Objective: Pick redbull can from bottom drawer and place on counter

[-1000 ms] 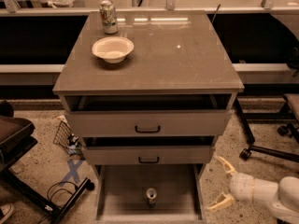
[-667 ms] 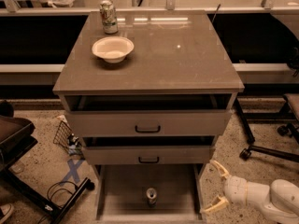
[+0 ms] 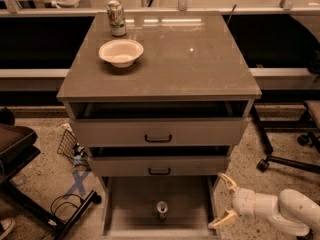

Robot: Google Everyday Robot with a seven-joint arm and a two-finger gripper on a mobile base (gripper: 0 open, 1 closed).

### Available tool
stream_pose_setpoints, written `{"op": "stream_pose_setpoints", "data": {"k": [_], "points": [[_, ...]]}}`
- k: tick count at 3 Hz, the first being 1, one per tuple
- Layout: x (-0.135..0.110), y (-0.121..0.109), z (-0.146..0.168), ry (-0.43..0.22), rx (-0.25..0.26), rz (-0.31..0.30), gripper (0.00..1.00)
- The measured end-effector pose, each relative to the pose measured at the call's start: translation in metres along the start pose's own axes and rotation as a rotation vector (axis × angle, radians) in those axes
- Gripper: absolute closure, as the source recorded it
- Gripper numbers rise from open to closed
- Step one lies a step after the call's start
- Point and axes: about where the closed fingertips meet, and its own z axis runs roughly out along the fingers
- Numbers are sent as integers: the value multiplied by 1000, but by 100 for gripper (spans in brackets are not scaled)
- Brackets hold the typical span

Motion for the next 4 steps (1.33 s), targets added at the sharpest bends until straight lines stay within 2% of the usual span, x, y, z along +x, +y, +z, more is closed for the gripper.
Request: {"op": "stream_pose_setpoints", "data": {"k": [1,2,3,4], "points": [[33,-1,33,2,-46,-12,0],[81,9,71,-33,-91,-15,0],[128,25,130,-105,-128,-56,0],[128,25,130,-105,-128,-56,0]]}}
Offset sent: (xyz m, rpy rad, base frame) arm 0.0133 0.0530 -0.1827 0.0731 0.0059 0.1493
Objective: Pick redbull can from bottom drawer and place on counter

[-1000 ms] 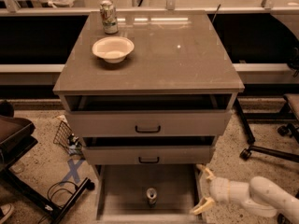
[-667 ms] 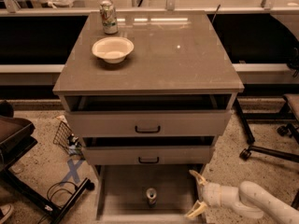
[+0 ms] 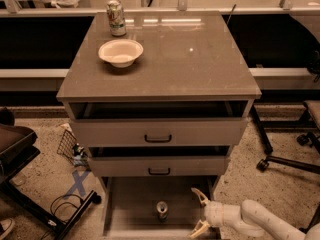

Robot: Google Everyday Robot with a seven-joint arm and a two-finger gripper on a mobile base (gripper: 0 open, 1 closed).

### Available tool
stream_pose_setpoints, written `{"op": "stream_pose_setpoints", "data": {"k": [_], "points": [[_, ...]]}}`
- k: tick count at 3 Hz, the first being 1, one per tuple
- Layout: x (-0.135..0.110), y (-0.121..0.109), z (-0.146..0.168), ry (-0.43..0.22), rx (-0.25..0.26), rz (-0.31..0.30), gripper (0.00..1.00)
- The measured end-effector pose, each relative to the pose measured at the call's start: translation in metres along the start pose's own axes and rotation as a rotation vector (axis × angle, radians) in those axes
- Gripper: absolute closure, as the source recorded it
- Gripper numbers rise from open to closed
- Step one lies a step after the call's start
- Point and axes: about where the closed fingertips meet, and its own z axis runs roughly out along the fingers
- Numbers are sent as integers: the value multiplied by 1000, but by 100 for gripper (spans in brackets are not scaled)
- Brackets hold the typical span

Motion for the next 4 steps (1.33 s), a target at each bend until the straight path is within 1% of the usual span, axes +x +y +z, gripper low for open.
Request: {"op": "stream_pose_setpoints", "data": {"k": [1,2,3,4], "points": [[-3,-2,30,-23,-33,3,0],[-10,-8,63,-55,-74,-10,0],[-12,-10,86,-84,-104,-23,0],[1,-11,109,-89,-140,-27,0]]}}
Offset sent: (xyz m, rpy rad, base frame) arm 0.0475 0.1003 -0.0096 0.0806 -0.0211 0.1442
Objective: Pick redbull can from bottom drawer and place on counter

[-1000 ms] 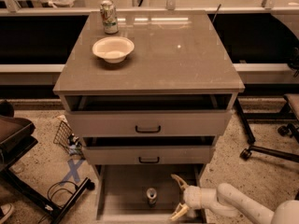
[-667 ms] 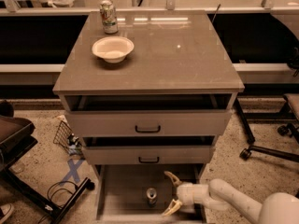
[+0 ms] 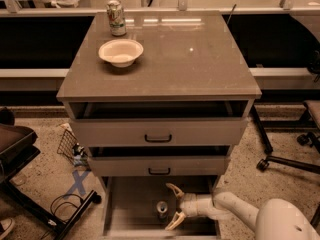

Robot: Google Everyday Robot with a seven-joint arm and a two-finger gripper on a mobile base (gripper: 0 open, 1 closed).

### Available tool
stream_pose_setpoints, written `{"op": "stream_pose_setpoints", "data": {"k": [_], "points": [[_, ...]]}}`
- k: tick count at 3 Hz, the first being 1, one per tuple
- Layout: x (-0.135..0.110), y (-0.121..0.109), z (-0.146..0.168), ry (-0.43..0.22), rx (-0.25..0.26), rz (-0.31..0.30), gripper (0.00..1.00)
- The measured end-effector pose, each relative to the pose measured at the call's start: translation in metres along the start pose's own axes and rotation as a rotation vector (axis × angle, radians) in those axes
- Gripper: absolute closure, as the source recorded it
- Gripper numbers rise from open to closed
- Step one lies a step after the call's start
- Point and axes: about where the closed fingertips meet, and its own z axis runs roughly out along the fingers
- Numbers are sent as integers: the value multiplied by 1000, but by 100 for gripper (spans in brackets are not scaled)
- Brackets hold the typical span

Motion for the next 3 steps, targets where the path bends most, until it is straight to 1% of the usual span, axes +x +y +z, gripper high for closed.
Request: {"op": "stream_pose_setpoints", "data": {"k": [1,2,3], "points": [[20,-3,14,-12,-33,13,16],[28,-5,21,-19,-49,16,40],[28,-4,29,-19,-72,13,63]]}}
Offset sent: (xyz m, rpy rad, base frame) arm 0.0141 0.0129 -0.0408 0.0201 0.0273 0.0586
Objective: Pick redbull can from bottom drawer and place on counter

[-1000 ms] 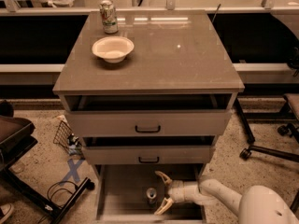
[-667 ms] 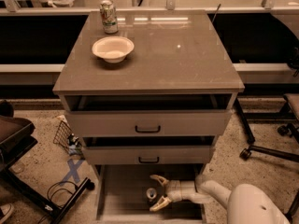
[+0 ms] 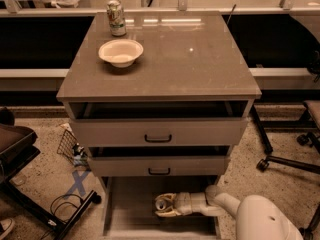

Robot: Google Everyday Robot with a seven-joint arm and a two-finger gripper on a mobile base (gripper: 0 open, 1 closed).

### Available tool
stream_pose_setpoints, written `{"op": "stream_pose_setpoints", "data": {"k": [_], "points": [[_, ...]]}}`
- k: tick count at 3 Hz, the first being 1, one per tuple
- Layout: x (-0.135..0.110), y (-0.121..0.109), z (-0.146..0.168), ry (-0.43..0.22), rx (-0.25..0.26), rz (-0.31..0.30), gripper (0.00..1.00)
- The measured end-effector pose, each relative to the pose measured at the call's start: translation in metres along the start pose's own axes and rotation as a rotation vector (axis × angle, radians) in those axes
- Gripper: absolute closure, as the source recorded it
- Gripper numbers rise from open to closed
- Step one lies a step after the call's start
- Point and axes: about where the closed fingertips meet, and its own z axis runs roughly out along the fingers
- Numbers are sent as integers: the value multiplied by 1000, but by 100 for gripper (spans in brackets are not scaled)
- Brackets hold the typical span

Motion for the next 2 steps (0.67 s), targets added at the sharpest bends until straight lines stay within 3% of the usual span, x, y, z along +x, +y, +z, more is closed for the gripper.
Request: {"op": "stream_pose_setpoints", "data": {"k": [1,2], "points": [[-2,3,7,-2,-17,-4,94],[-2,3,8,-4,-19,-3,100]]}}
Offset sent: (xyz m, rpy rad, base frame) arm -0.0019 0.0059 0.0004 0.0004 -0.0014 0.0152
